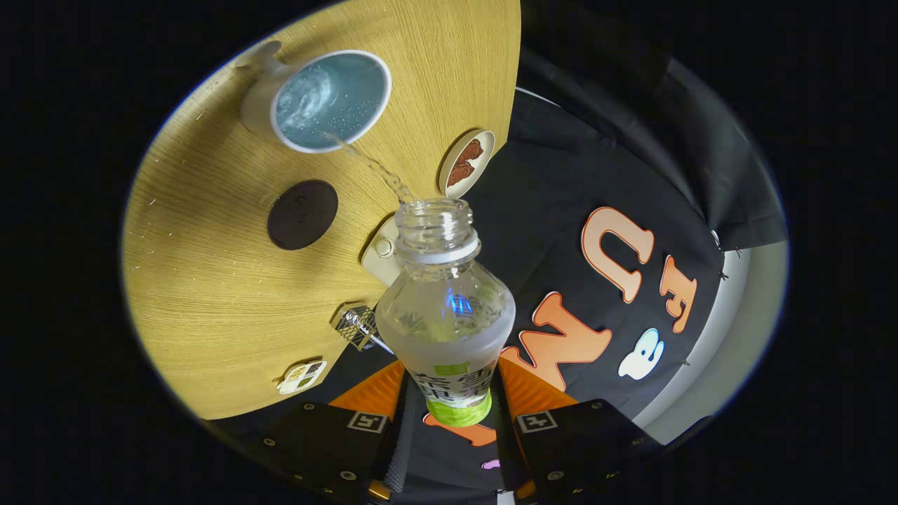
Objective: Take the bottle from table, then pour the juice into the cup, finally place the bottle on the coaster
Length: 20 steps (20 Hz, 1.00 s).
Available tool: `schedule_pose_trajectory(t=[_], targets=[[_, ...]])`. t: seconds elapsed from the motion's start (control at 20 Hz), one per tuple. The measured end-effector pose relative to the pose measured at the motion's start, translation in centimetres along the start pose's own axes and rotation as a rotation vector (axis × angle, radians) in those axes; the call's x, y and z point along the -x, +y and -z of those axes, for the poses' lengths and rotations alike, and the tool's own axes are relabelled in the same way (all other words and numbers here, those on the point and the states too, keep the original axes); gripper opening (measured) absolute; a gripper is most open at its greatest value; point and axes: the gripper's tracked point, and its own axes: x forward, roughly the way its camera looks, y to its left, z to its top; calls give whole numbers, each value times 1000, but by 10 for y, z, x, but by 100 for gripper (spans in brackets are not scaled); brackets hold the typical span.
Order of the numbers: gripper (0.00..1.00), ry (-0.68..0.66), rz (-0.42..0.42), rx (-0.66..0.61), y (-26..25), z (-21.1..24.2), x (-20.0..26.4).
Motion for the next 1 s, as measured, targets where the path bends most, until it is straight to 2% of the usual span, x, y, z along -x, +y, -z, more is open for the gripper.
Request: schedule_pose_trajectory(t=[0.3, 0.65, 1.0], targets=[[52, -5, -11, -69, 7, 0, 0], [52, 20, -59, -237, 34, 0, 10], [53, 55, -110, -578, 43, 12, 21]])
